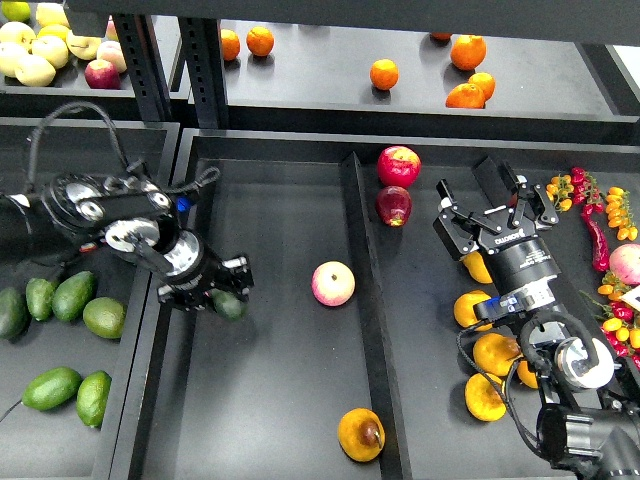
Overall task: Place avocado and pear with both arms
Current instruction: 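Carry the avocado into the avocado bin and open the left gripper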
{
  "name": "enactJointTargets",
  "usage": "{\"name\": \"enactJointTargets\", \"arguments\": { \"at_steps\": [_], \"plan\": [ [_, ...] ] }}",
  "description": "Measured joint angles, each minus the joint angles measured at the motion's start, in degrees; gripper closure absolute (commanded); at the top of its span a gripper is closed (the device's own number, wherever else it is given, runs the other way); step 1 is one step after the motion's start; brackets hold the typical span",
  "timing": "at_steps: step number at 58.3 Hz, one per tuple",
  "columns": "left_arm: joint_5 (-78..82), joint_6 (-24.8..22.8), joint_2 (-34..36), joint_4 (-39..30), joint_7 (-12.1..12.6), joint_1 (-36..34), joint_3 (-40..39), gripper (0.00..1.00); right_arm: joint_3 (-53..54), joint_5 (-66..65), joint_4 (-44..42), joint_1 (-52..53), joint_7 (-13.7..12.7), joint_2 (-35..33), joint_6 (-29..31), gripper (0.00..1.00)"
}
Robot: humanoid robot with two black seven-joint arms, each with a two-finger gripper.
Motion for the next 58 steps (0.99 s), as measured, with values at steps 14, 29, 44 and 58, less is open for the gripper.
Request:
{"name": "enactJointTargets", "arguments": {
  "at_steps": [14, 29, 44, 58],
  "plan": [
    [0.9, 0.0, 9.4, 4.1, 0.0, 0.5, -1.1, 0.75, 0.0, 0.0, 0.3, -0.3, 0.0, 0.0, 0.0, 0.01],
    [1.9, 0.0, 10.2, 7.7, 0.0, 6.0, -1.4, 0.72, -0.4, -0.2, 0.4, -1.2, 0.0, 0.0, 0.0, 0.01],
    [3.2, 0.0, 6.7, 11.6, 0.0, 11.6, -5.1, 0.66, -0.5, -1.1, 0.8, -2.3, 0.0, 0.0, 0.0, 0.01],
    [4.8, 0.0, 3.3, 15.1, 0.0, 15.1, -6.9, 0.54, -0.6, -1.3, 0.9, -2.5, 0.0, 0.0, 0.0, 0.01]
  ]
}}
